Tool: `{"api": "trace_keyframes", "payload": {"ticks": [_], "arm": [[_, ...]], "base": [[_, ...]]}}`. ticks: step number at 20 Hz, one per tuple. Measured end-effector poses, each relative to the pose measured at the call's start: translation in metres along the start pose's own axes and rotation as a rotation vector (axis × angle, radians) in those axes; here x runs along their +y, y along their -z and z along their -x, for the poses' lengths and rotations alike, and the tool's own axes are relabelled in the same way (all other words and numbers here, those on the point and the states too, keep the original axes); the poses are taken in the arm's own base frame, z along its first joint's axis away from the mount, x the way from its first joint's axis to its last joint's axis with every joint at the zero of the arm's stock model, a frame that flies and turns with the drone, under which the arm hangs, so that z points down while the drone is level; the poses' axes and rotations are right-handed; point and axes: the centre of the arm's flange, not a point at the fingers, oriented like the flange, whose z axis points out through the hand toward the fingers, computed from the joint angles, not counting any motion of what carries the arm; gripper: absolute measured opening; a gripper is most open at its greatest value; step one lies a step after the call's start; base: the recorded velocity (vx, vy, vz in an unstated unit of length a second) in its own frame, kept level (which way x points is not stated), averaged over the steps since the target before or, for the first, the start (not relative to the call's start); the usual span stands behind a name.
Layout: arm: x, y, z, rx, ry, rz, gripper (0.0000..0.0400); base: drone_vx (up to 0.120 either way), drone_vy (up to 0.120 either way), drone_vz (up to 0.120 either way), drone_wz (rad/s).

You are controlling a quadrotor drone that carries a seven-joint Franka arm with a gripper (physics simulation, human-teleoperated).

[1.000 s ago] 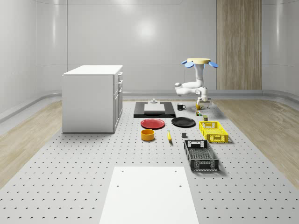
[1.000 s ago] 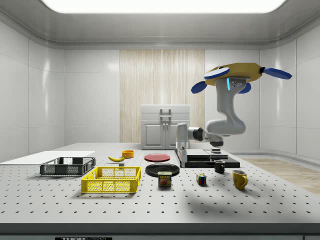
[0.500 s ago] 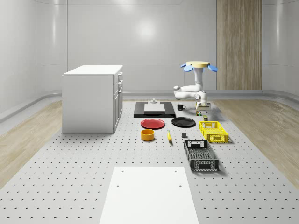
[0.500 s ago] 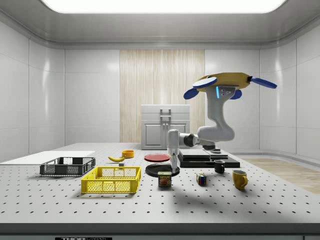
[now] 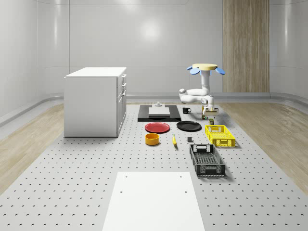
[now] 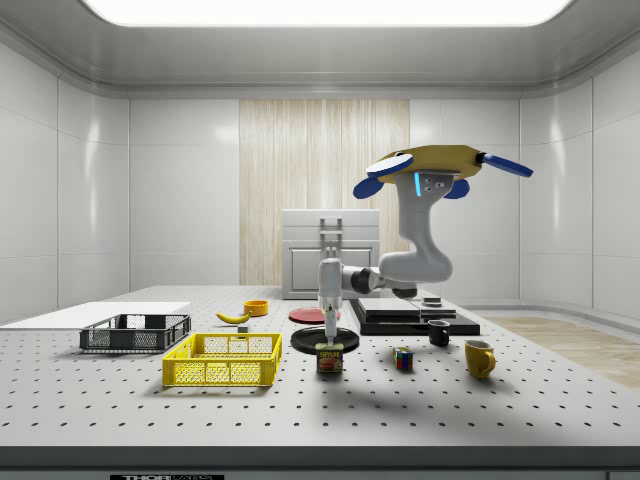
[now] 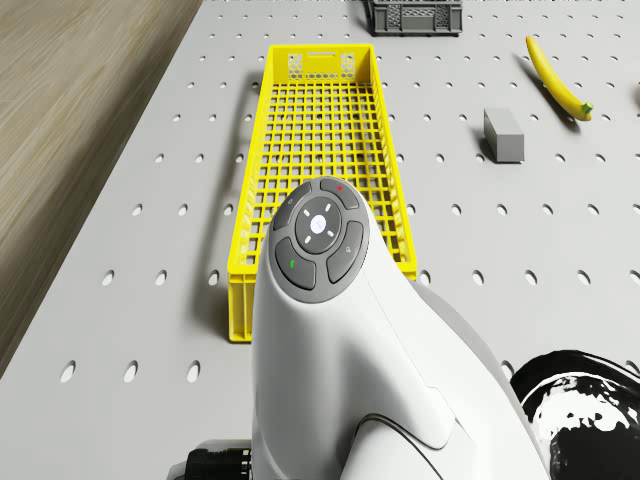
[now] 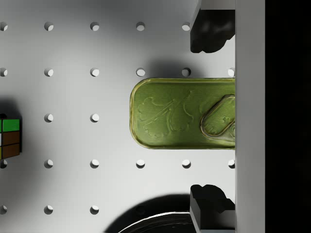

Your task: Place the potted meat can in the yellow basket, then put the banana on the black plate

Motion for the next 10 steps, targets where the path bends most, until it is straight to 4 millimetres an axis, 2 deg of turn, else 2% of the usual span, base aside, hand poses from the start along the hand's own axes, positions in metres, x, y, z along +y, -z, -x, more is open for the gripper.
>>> {"api": "trace_keyframes", "payload": {"ticks": [10], "arm": [[0.000,-0.026,0.000,0.000,0.000,0.000,0.0400]], "base": [[0.000,0.000,0.000,0.000]]}}
